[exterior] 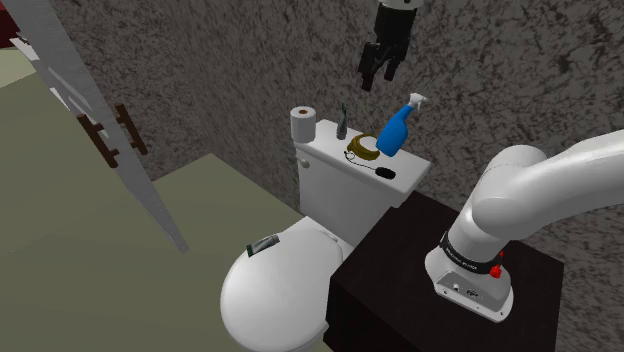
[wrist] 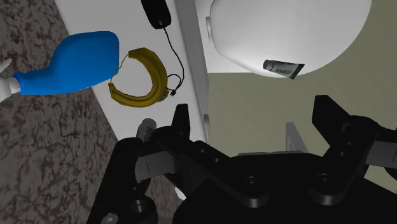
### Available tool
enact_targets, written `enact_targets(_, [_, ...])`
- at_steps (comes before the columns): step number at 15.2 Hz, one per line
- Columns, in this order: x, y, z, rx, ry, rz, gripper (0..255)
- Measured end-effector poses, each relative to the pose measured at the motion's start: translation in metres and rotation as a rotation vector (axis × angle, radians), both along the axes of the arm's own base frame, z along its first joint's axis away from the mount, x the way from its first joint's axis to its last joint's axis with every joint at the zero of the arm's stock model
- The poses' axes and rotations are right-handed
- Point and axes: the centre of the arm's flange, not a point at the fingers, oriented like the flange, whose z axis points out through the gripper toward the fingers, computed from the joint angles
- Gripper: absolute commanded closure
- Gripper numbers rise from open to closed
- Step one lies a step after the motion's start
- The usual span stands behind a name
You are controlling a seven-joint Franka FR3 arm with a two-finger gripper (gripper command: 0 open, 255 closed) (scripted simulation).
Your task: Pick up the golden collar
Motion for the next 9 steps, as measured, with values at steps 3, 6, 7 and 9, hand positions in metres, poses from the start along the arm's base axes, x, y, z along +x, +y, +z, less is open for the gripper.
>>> enact_targets(3, [0.005, -0.01, -0.013, -0.005, 0.004, 0.011, 0])
enact_targets(6, [0.011, -0.033, -0.041, -0.016, 0.011, 0.037, 0])
enact_targets(7, [0.017, -0.04, -0.049, -0.021, 0.013, 0.046, 0])
enact_targets(9, [0.027, -0.057, -0.068, -0.029, 0.019, 0.065, 0])
